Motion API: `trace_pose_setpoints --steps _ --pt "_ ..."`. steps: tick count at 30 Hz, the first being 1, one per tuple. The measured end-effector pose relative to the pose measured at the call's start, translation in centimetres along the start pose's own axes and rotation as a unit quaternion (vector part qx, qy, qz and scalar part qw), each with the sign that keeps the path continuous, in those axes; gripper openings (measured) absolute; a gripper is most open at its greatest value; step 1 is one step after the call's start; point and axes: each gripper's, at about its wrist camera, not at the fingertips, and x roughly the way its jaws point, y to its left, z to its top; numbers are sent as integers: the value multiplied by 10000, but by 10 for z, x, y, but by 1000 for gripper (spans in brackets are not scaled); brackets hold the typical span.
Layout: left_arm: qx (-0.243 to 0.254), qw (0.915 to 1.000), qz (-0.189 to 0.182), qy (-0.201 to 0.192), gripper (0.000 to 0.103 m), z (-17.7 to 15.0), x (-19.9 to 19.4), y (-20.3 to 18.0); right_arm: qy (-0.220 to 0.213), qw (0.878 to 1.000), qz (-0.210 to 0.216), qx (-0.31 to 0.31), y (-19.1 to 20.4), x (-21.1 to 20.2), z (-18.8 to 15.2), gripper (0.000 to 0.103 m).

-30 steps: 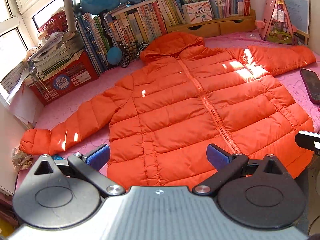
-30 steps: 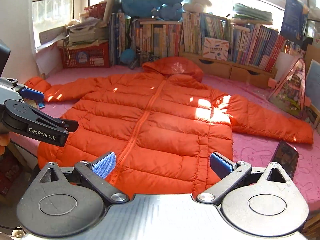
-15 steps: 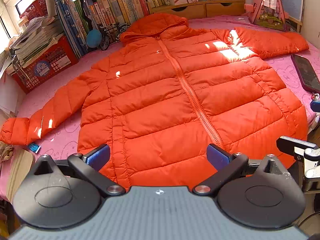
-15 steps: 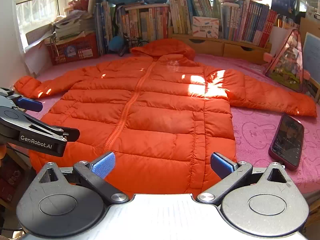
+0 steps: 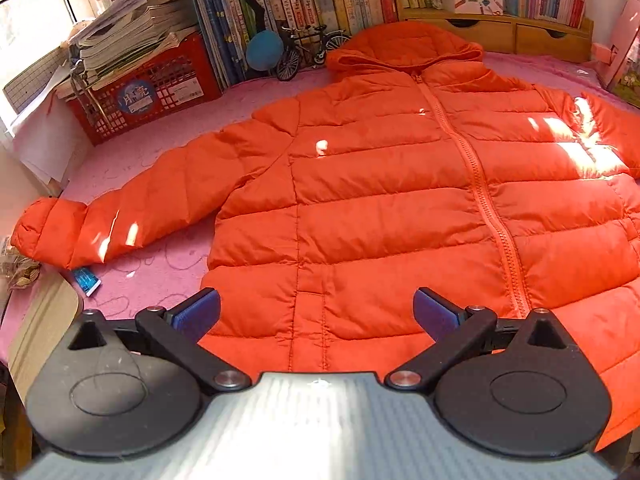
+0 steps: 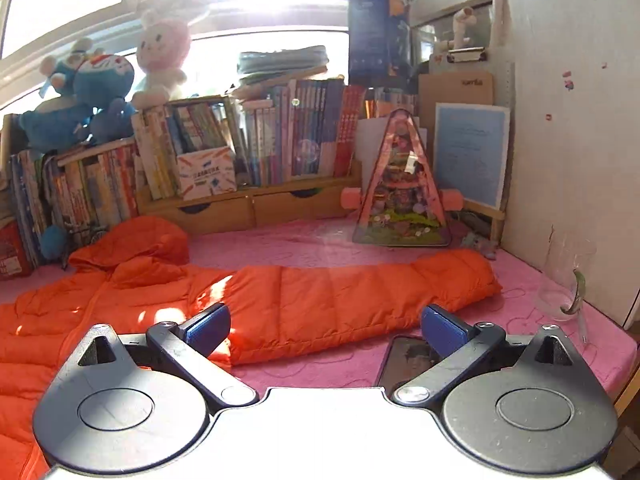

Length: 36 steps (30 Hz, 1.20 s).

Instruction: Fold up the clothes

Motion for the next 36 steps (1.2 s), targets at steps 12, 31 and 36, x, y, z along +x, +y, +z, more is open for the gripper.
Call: trace_pose_setpoints --steps 12,31,36 --pt "-613 9979 196 114 103 1 50 24 850 9811 -1222 1237 -104 159 25 102" --pt "-1177 9911 -324 -532 103 -14 67 38 647 9912 -540 1017 -44 182 56 13" --pt "-1129 9897 -377 -792 103 -20 68 39 78 9961 863 -189 79 129 64 11"
